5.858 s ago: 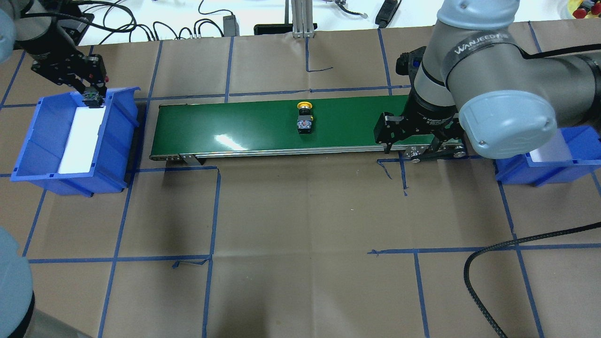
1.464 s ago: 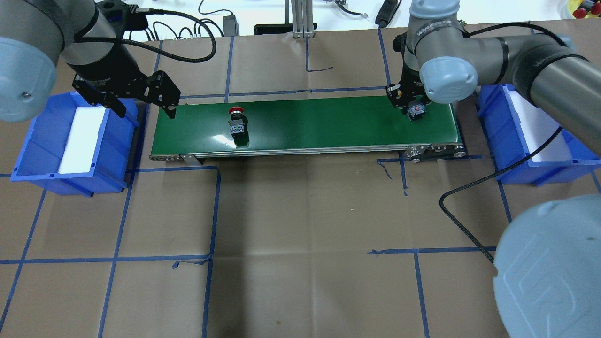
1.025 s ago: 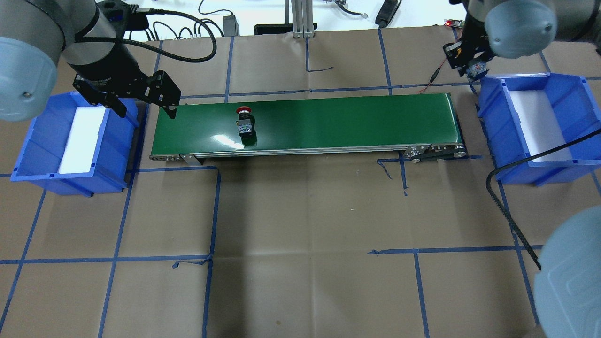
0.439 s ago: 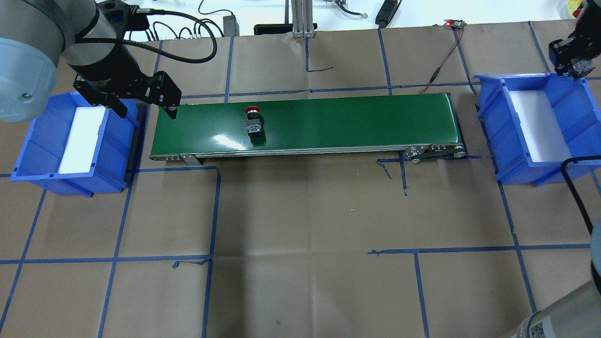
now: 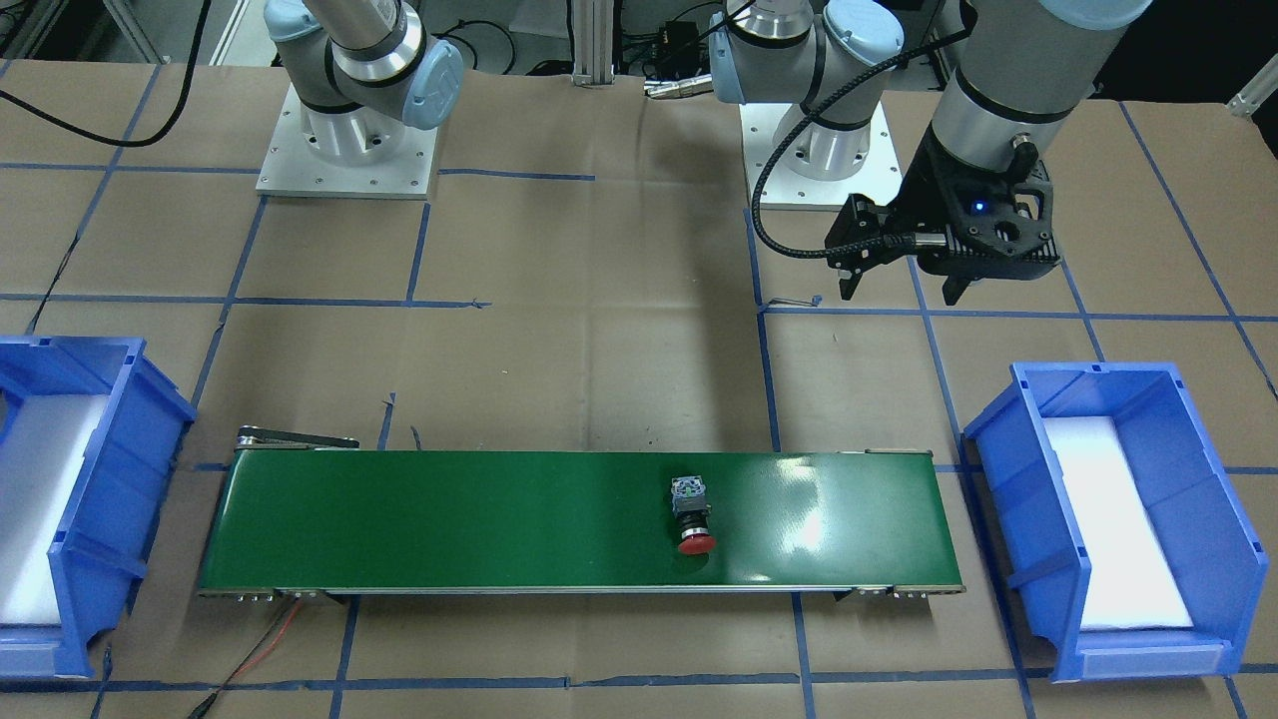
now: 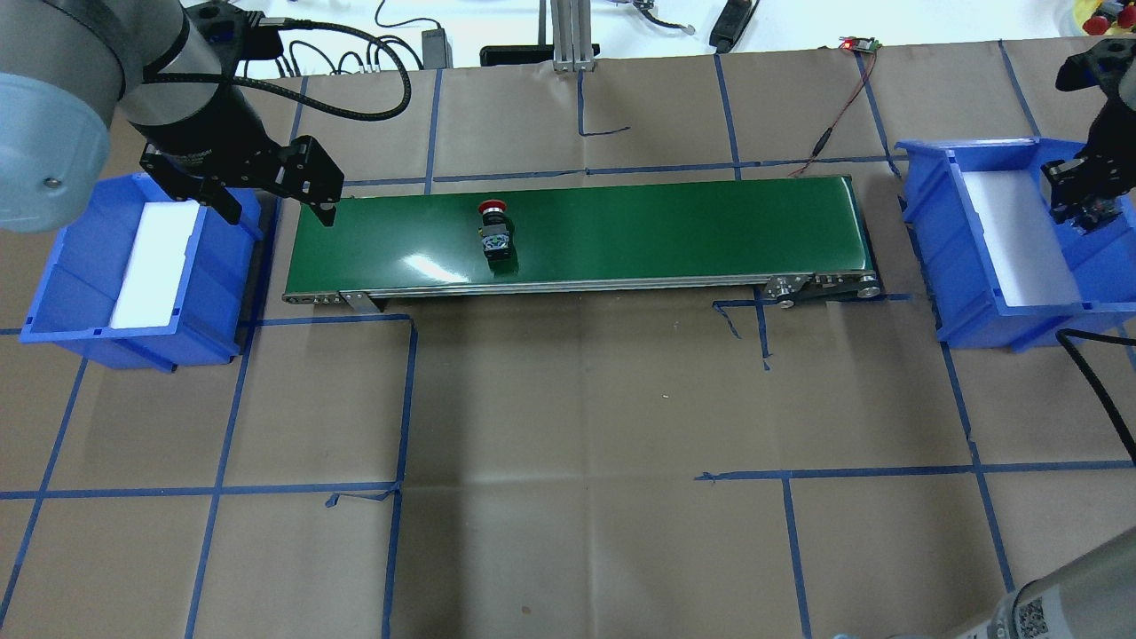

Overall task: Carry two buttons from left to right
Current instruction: 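Carry the yellow button switch to the blue bin beside the right arm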

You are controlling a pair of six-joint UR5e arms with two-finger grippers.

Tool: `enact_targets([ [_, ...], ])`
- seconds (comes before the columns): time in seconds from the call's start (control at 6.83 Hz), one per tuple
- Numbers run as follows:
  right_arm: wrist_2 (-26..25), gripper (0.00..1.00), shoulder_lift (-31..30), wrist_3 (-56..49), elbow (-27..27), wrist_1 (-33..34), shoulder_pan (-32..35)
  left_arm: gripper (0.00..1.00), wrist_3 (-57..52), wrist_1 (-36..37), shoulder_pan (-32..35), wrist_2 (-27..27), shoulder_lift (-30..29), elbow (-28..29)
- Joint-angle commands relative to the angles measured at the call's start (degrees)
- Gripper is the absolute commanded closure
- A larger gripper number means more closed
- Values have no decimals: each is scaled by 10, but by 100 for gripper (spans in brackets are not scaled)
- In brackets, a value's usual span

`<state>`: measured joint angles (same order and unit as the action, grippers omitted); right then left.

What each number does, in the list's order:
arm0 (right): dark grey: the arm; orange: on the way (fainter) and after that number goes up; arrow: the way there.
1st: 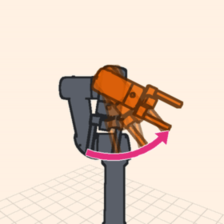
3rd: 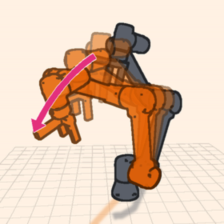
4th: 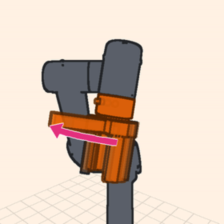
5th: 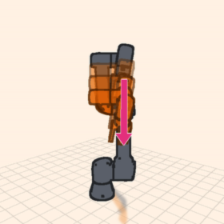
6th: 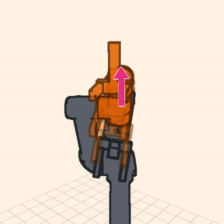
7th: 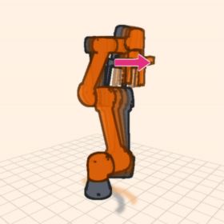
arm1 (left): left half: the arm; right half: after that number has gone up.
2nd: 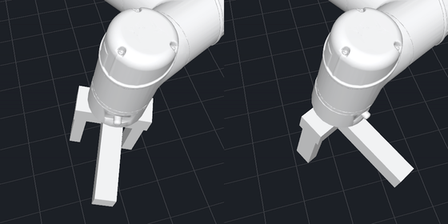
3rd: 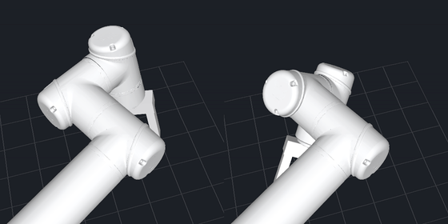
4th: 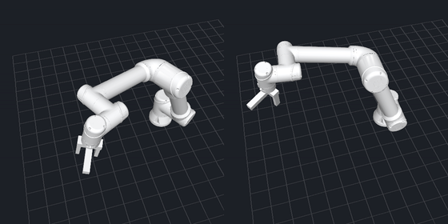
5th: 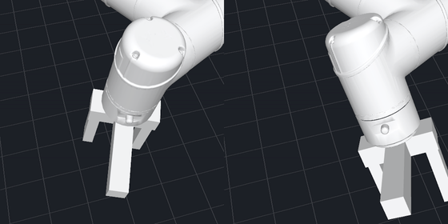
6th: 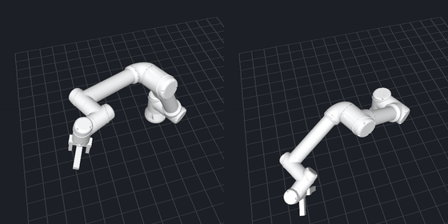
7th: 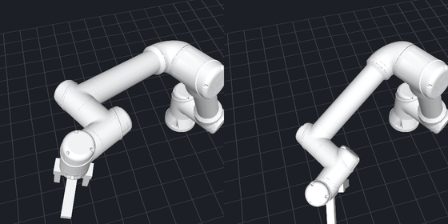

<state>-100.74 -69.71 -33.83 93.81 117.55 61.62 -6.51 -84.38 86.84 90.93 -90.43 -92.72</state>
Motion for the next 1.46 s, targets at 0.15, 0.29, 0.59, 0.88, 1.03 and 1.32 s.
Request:
enact_targets([
  [0.15,6,94,4,22,93,101,-2,1,0,1,0,-3,0,0],
  [0.29,6,93,7,25,103,102,-2,1,0,1,0,-3,0,-1],
  [0.59,5,92,12,25,113,99,-7,1,0,1,0,-4,0,-1],
  [0.88,5,73,12,21,114,97,-12,1,0,1,0,-5,-1,0],
  [1.03,7,42,12,21,114,101,-12,1,-1,1,0,-7,-4,0],
  [1.32,8,5,12,26,113,101,-12,1,0,-7,0,-21,-5,-1],
])
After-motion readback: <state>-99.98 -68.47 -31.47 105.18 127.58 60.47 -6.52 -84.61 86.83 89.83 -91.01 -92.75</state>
